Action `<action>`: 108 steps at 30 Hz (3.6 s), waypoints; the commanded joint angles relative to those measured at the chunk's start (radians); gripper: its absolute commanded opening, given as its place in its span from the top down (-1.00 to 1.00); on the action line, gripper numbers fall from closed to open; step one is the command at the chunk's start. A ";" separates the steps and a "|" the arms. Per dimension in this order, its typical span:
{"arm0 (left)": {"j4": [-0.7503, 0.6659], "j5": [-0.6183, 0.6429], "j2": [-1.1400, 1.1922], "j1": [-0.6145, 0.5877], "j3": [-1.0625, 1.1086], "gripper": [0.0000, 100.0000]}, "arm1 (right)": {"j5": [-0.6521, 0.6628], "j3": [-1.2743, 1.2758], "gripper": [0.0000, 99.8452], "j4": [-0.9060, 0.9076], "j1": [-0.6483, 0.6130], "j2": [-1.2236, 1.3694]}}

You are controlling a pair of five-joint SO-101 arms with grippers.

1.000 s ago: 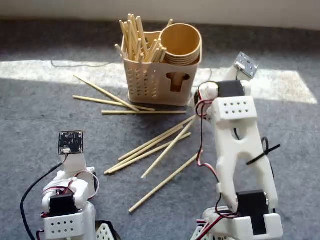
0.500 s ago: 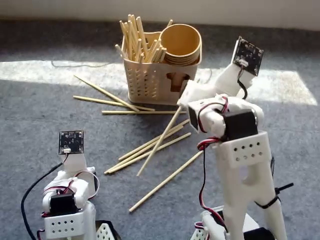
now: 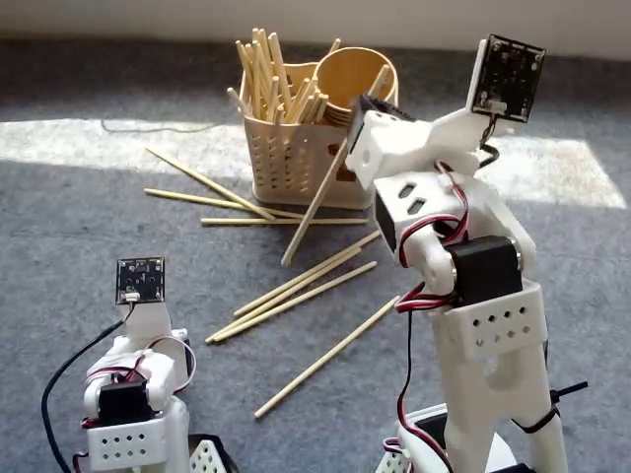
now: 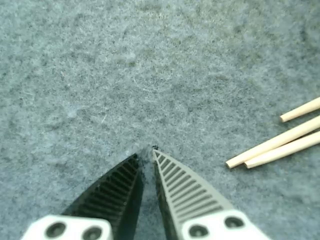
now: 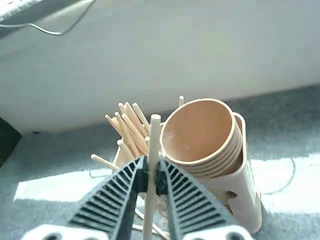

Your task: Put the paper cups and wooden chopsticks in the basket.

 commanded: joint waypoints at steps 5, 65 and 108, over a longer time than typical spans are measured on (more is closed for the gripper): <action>0.003 -0.005 -0.008 -0.005 0.019 0.99 | 0.015 -0.021 0.99 -0.328 -0.004 -0.019; 0.003 -0.005 -0.008 -0.005 0.019 0.99 | 0.600 0.254 0.80 -1.055 -0.116 0.236; 0.003 -0.005 -0.008 -0.005 0.019 0.99 | 0.252 0.527 0.98 0.165 -0.038 -0.364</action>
